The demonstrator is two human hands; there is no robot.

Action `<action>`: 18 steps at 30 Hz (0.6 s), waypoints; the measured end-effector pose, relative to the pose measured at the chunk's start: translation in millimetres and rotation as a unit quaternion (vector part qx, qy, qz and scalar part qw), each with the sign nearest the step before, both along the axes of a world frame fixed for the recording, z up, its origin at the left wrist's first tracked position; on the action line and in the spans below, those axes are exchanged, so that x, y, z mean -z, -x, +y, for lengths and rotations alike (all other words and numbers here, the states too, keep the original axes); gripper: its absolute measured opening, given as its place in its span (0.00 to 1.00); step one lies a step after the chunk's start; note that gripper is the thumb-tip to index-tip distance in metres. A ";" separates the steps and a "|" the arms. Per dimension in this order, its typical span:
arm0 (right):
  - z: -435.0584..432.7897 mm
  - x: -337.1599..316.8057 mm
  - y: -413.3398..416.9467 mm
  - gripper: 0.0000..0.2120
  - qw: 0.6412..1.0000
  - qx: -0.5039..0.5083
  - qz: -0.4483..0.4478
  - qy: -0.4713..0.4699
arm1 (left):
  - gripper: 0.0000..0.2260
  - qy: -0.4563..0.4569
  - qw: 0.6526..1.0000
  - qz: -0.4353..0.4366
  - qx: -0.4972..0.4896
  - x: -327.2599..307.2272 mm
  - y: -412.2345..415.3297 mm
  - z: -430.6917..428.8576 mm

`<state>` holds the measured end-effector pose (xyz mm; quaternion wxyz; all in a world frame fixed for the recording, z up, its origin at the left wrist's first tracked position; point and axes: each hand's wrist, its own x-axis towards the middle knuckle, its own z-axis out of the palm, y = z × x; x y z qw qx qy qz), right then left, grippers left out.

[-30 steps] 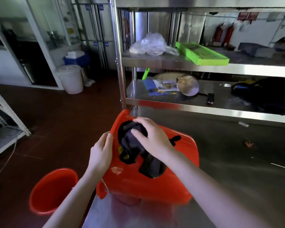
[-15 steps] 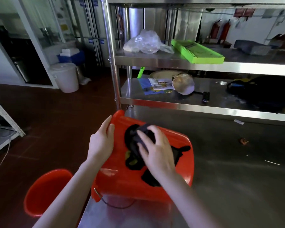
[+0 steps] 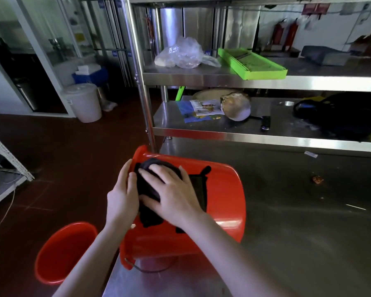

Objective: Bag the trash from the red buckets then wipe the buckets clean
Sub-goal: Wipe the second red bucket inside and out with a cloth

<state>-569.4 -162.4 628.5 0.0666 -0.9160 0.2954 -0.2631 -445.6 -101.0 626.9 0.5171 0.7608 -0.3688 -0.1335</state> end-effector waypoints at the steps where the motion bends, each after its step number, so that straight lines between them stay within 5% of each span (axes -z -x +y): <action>1: -6.0 2.0 6.8 0.27 1.000 0.015 -0.006 0.004 | 0.17 -0.001 1.000 -0.006 0.001 0.5 -0.7 1.7; 4: -36.4 9.9 48.4 0.25 0.987 0.158 -0.028 -0.018 | 0.16 0.007 1.000 -0.013 0.010 1.2 2.8 7.4; 8: -83.7 10.6 114.2 0.20 0.925 0.323 -0.051 -0.192 | 0.15 0.035 0.999 0.001 0.027 9.6 10.2 17.5; 14: -38.9 8.6 43.1 0.22 0.987 0.154 -0.046 -0.006 | 0.21 0.073 0.995 -0.057 0.041 36.7 50.5 9.8; 18: -28.3 13.1 18.6 0.20 0.996 0.063 -0.054 0.043 | 0.20 0.091 0.995 -0.020 0.044 42.8 47.3 3.9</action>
